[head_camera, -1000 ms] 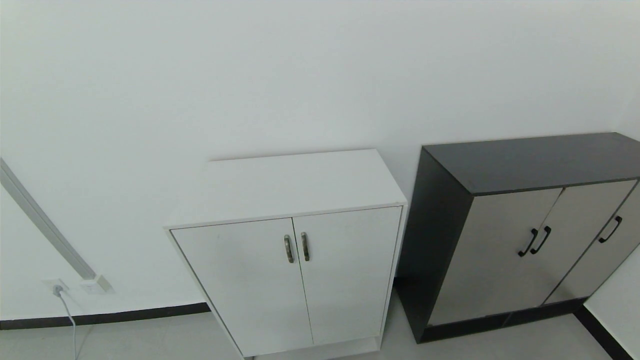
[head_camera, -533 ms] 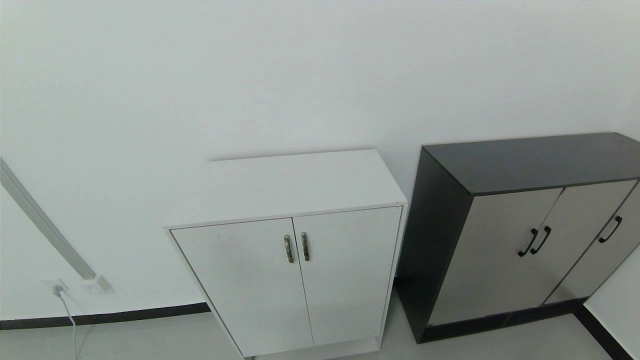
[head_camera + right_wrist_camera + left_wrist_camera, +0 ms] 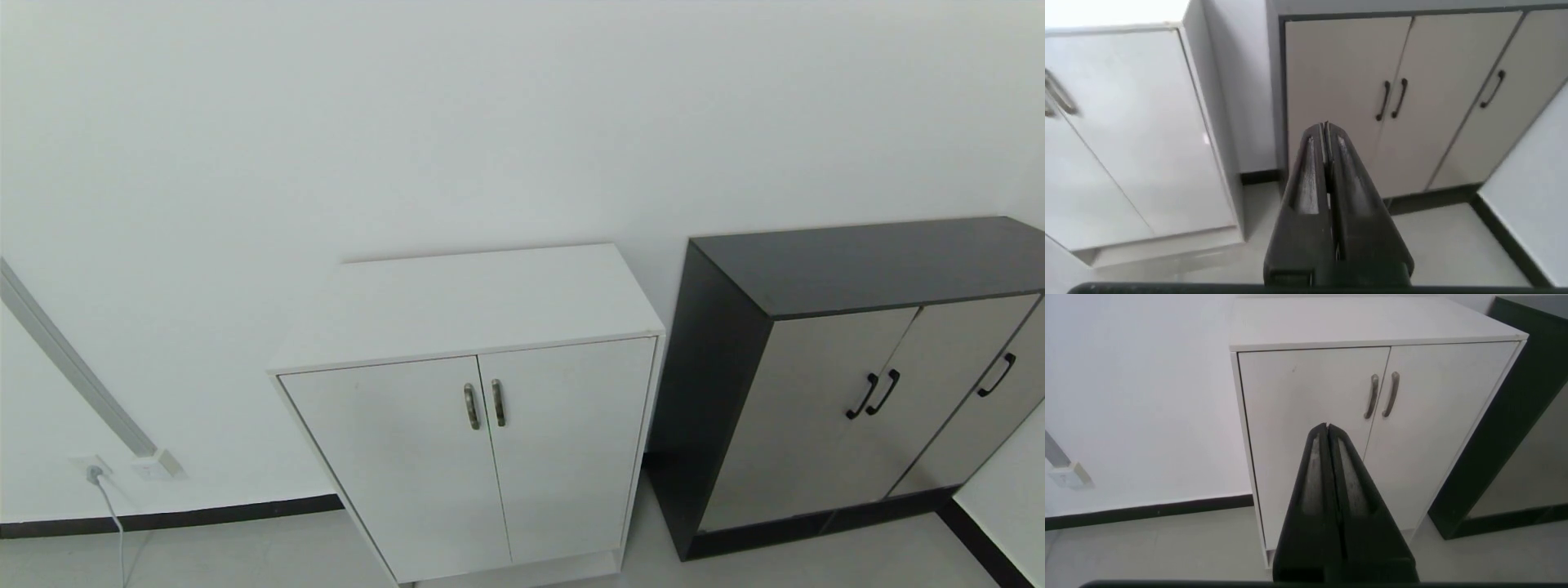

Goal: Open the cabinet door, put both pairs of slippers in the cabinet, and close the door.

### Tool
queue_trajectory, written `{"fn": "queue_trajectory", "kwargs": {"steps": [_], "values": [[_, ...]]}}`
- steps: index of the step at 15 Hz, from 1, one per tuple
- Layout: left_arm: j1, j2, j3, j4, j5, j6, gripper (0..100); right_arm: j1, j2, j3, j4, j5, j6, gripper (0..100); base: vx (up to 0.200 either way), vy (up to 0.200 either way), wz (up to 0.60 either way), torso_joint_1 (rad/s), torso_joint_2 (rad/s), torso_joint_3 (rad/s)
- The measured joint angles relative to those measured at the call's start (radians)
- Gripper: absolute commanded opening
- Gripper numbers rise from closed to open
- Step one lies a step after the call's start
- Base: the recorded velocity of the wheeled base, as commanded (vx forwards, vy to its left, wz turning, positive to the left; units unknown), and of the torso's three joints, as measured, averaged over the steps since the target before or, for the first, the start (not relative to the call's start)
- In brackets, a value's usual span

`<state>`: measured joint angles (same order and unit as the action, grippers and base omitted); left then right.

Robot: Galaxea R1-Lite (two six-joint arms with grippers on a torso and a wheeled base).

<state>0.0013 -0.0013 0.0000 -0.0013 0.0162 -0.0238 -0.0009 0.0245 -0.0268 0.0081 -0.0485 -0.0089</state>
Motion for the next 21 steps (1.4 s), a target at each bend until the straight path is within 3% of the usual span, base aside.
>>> {"fn": "queue_trajectory", "kwargs": {"steps": [5, 11, 21], "values": [[0.000, 0.000, 0.000, 0.000, -0.001, 0.000, 0, 0.003, -0.024, 0.007, -0.011, -0.076, 0.023, 0, 0.000, 0.000, 0.00, 0.000, 0.00, 0.000], [0.000, 0.000, 0.000, 0.000, -0.001, 0.000, 0, 0.002, -0.026, 0.025, -0.006, 0.121, -0.020, 0, 0.000, 0.000, 0.00, 0.000, 0.00, 0.000], [0.000, 0.000, 0.000, 0.000, 0.000, 0.004, 0, 0.002, -0.026, 0.027, -0.012, 0.111, 0.057, 0, 0.000, 0.000, 0.00, 0.000, 0.00, 0.000]]}}
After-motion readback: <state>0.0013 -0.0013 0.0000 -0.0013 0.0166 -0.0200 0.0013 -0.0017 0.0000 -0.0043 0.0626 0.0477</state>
